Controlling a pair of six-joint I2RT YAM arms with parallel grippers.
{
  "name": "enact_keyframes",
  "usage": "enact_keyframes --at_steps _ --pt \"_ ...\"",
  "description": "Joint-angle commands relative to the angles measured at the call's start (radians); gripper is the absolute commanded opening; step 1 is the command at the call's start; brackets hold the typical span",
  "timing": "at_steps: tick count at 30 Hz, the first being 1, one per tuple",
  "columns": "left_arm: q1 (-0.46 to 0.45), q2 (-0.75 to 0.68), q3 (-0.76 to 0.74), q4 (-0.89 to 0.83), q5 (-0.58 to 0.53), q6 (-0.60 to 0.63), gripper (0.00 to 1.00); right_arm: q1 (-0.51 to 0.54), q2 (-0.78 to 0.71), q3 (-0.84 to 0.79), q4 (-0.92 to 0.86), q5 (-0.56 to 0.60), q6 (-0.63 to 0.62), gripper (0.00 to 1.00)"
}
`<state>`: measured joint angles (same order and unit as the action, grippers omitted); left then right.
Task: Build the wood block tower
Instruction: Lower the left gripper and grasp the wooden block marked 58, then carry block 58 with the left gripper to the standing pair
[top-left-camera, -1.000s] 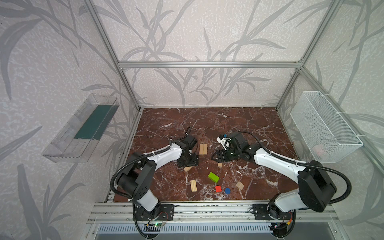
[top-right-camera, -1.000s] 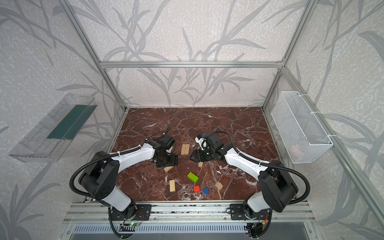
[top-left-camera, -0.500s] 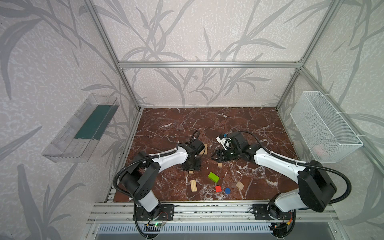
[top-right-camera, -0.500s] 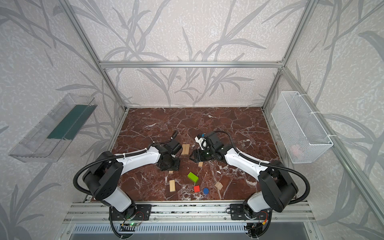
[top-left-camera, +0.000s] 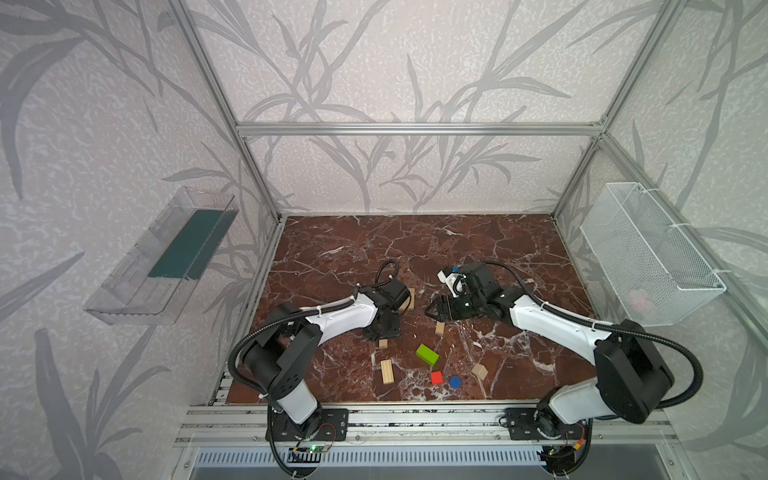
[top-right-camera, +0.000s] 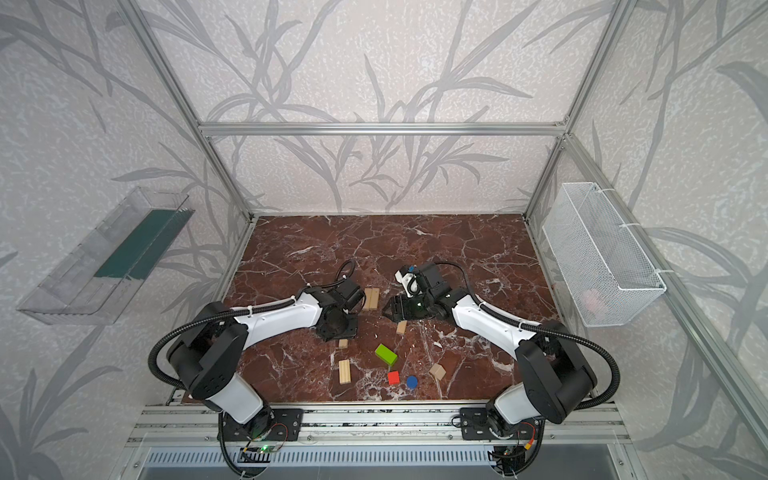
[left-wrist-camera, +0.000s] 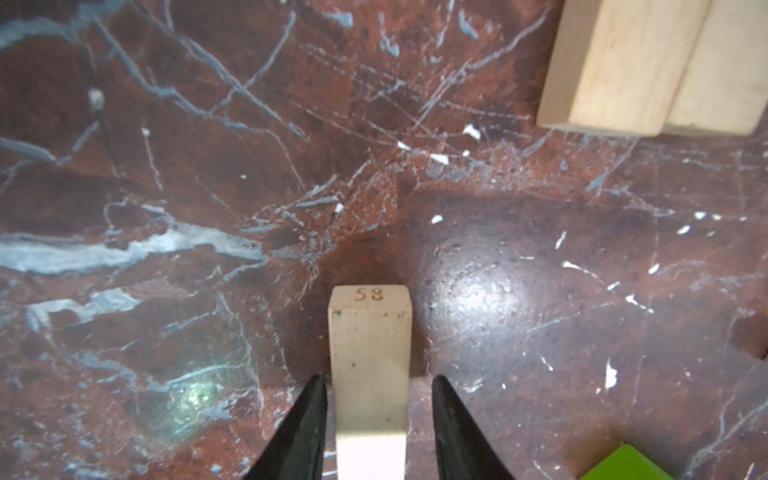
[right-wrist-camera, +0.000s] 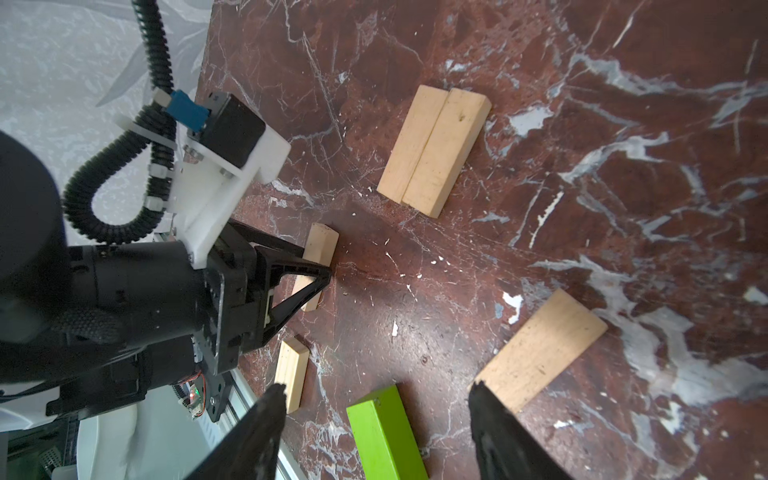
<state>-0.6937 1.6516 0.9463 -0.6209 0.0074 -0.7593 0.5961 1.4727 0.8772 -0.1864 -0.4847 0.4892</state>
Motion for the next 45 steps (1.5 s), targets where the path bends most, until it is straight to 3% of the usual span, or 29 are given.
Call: enact_keyframes --at_steps 1,10,24,34,45 --pt "0.0 0.019 -0.006 -0.012 -0.02 -0.049 0.39 -0.004 -0.025 -0.014 0.01 -0.017 0.007 0.7" --pt "-0.006 -0.001 -0.026 -0.011 -0.023 -0.094 0.33 -0.007 -0.012 -0.012 0.019 -0.022 0.014 0.7" --pt "-0.015 -0.005 -0.003 -0.035 -0.034 -0.043 0.22 -0.011 -0.01 -0.005 0.015 -0.026 0.02 0.7" --pt "-0.006 -0.037 0.127 -0.117 -0.084 0.061 0.15 -0.034 -0.036 0.013 -0.024 -0.004 -0.003 0.7" --pt "0.014 0.098 0.361 -0.167 -0.014 0.201 0.12 -0.066 -0.045 0.017 -0.002 -0.004 -0.032 0.71"
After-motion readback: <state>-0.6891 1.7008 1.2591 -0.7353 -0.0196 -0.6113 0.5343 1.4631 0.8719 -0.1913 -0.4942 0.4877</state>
